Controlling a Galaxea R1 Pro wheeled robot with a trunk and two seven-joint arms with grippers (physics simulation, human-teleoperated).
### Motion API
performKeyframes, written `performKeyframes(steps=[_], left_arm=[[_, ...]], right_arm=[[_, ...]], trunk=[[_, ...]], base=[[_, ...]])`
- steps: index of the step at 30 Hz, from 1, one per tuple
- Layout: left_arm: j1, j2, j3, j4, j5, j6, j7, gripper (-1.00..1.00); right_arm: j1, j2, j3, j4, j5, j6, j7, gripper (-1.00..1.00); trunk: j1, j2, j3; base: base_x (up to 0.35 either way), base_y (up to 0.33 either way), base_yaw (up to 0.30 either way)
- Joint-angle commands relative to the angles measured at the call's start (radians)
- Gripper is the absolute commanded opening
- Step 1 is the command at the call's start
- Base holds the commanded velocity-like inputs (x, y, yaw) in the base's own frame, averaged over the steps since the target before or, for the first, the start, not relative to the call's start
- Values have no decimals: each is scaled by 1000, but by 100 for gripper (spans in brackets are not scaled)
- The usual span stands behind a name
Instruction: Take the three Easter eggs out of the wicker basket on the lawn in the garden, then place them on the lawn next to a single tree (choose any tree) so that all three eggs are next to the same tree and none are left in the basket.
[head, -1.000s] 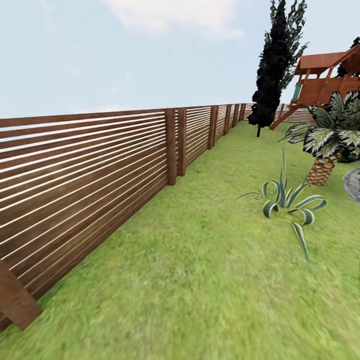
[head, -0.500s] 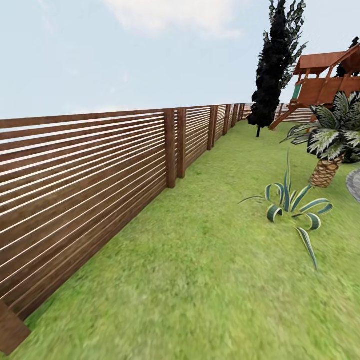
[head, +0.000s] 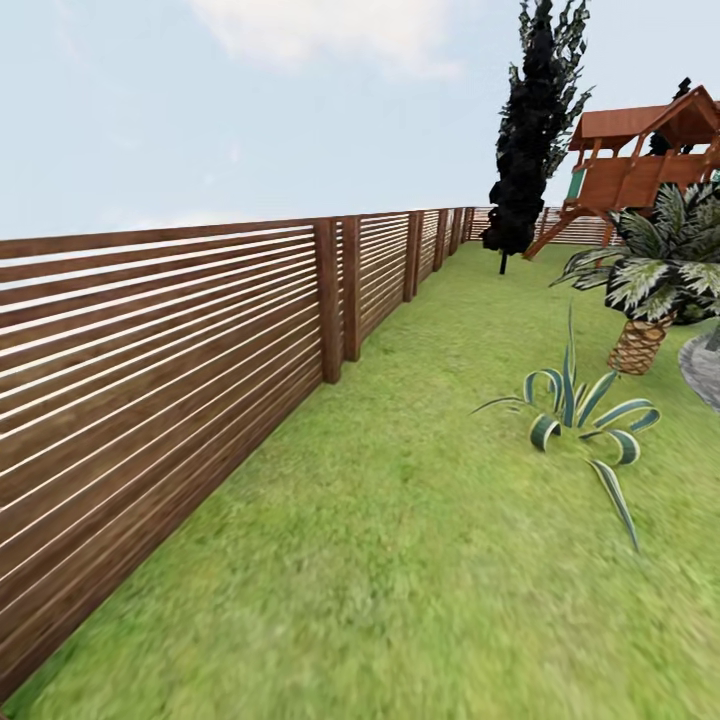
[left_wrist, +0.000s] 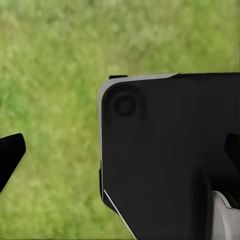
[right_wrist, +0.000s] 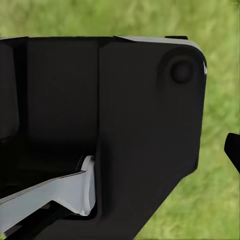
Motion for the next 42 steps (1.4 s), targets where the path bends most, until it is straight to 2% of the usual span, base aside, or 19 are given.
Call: performKeyframes(steps=[1, 16, 42], left_arm=[[-1, 0, 0, 0, -1, -3, 1, 100], [-1, 0, -1, 0, -1, -3, 0, 100], [0, 0, -1, -1, 0, -4, 0, 100]], right_arm=[[0, 0, 0, -1, 1, -2, 0, 100], [0, 0, 0, -1, 1, -2, 0, 100], [0, 0, 0, -1, 1, -2, 0, 100]], trunk=[[1, -2, -2], [1, -2, -2], [1, -2, -2]], base=[[322, 71, -22], [322, 71, -5], [318, 136, -91]])
